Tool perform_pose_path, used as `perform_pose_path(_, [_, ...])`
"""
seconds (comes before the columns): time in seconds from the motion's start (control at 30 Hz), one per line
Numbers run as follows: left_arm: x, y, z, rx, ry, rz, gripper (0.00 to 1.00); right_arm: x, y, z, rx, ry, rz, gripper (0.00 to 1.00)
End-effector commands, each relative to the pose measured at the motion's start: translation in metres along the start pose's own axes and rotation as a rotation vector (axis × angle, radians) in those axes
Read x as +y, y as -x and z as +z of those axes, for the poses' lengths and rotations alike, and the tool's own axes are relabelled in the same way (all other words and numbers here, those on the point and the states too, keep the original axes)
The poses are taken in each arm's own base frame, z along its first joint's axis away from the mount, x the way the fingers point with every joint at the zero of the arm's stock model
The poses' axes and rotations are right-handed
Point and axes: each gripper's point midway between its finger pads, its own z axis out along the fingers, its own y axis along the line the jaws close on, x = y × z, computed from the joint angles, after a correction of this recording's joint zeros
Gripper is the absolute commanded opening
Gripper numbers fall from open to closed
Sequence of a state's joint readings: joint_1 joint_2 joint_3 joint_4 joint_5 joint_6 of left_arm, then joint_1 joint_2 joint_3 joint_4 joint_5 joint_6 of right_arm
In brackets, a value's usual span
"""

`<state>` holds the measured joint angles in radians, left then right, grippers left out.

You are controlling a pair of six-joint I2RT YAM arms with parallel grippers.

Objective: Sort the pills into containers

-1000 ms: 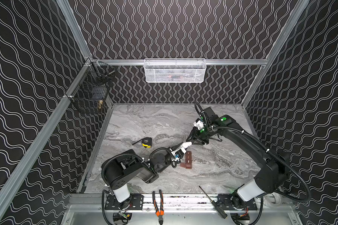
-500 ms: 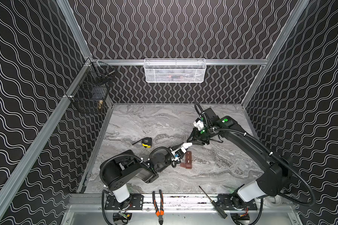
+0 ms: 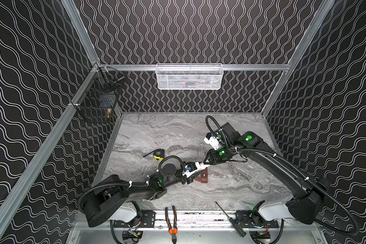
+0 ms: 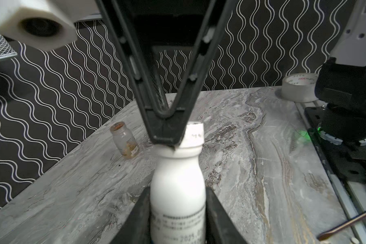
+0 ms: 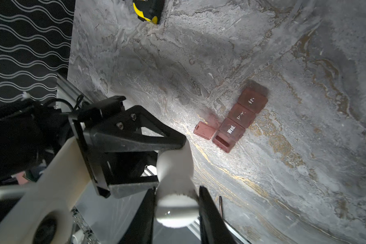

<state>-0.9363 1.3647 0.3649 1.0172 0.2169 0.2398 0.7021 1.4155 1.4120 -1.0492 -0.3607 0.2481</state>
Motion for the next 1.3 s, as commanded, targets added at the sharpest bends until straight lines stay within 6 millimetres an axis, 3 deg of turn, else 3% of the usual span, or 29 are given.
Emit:
perform_pose_path(0.0, [-0.005, 0.026, -0.001, -0.101, -0.042, 0.024, 0.00, 0.001, -0.005, -0.001, 0.017, -0.006, -0.103, 0.30])
perform_pose_path(0.47, [-0.001, 0.015, 0.000, -0.082, -0.006, 0.031, 0.00, 0.014, 0.009, -0.019, -0.028, 0.012, -0.087, 0.64])
perform_pose_path(0.67, [0.021, 0.015, -0.003, -0.126, 0.134, 0.016, 0.00, 0.008, 0.025, -0.034, -0.121, -0.060, -0.006, 0.82])
perform_pose_path(0.9, [0.058, 0.005, -0.004, -0.145, 0.369, 0.044, 0.00, -0.003, 0.054, -0.052, -0.270, -0.048, 0.230, 0.81])
perform_pose_path(1.17, [0.078, -0.002, 0.010, -0.069, 0.491, 0.206, 0.00, -0.006, 0.070, -0.028, -0.215, -0.006, 0.426, 0.67])
perform_pose_path(1.27, [0.081, -0.004, 0.014, -0.057, 0.503, 0.232, 0.00, -0.006, 0.071, -0.017, -0.176, 0.005, 0.466, 0.67])
